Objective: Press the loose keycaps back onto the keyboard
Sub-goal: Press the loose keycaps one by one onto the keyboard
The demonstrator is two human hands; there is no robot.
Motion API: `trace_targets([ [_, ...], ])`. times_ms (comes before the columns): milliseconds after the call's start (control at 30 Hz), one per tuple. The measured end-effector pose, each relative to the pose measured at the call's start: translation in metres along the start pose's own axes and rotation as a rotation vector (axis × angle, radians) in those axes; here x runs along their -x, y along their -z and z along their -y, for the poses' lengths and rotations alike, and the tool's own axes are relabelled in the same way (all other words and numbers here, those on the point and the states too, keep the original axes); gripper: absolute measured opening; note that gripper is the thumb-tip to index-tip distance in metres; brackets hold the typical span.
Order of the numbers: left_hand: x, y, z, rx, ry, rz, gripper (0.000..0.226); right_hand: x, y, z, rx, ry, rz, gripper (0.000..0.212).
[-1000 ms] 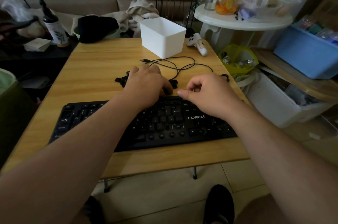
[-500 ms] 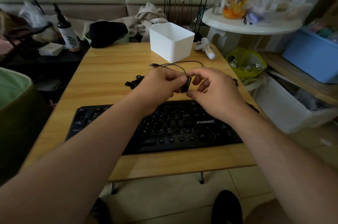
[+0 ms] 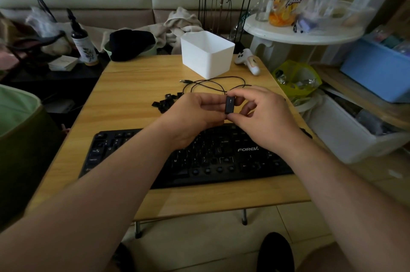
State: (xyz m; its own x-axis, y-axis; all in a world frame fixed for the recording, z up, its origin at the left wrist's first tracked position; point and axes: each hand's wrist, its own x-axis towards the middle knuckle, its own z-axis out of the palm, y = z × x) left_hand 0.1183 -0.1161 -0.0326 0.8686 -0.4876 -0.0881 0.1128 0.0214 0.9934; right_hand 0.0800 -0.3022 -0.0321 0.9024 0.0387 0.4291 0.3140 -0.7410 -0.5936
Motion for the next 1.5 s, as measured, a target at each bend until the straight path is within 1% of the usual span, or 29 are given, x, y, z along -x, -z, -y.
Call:
trace_targets([
  [100, 0.001, -0.001, 0.000, 0.050, 0.010, -0.016, 0.029, 0.000, 0.001, 0.000, -0.006, 0.012, 0.008, 0.047],
  [233, 0.001, -0.007, 0.004, 0.043, -0.005, -0.081, 0.025, 0.001, 0.005, -0.001, -0.010, 0.037, 0.016, 0.050],
  [467, 0.007, -0.028, 0.005, 0.187, 0.028, -0.099, 0.017, 0.013, 0.018, -0.006, 0.031, 0.066, -0.030, 0.047],
  [567, 0.011, -0.035, 0.005, 0.193, 0.032, -0.085, 0.016, 0.021, 0.026, -0.004, 0.044, 0.101, -0.040, 0.046],
  [733, 0.019, -0.044, 0.005, 0.165, 0.015, -0.052, 0.018, 0.030, 0.035, -0.005, -0.037, 0.056, 0.047, 0.047],
  [833, 0.026, -0.040, 0.000, 0.230, 0.012, -0.031, 0.014, 0.031, 0.033, 0.004, -0.102, 0.042, 0.063, 0.041],
  [900, 0.030, -0.033, -0.005, 0.249, 0.000, -0.043, 0.012, 0.027, 0.028, 0.010, -0.132, 0.028, 0.040, 0.040],
  [1033, 0.031, -0.017, -0.009, 0.286, -0.042, -0.118, 0.021, 0.015, 0.017, 0.016, -0.221, -0.113, -0.008, 0.027],
  [1100, 0.029, -0.011, -0.007, 0.295, -0.085, -0.143, 0.023, 0.012, 0.012, 0.019, -0.231, -0.107, -0.017, 0.017],
  [1167, 0.028, -0.006, -0.006, 0.286, -0.107, -0.134, 0.019, 0.010, 0.009, 0.022, -0.206, -0.081, -0.018, 0.013],
  [1200, 0.027, -0.003, -0.005, 0.229, -0.109, -0.122, 0.022, 0.009, 0.009, 0.022, -0.167, -0.066, -0.010, 0.010],
  [1233, 0.028, 0.000, -0.004, 0.106, -0.113, -0.122, 0.025, 0.008, 0.009, 0.021, -0.109, -0.056, 0.014, 0.009],
  [1333, 0.029, 0.016, -0.003, -0.539, -0.147, -0.210, 0.020, 0.002, 0.012, 0.014, 0.104, -0.052, 0.186, 0.014],
  [1400, 0.030, 0.024, -0.002, -0.864, -0.152, -0.220, 0.016, -0.001, 0.012, 0.012, 0.224, -0.049, 0.325, 0.016],
  [1433, 0.030, 0.026, -0.001, -0.947, -0.144, -0.212, 0.016, -0.002, 0.011, 0.011, 0.270, -0.039, 0.379, 0.016],
  [1500, 0.029, 0.029, 0.000, -1.008, -0.135, -0.206, 0.016, -0.003, 0.009, 0.013, 0.328, -0.035, 0.457, 0.016],
])
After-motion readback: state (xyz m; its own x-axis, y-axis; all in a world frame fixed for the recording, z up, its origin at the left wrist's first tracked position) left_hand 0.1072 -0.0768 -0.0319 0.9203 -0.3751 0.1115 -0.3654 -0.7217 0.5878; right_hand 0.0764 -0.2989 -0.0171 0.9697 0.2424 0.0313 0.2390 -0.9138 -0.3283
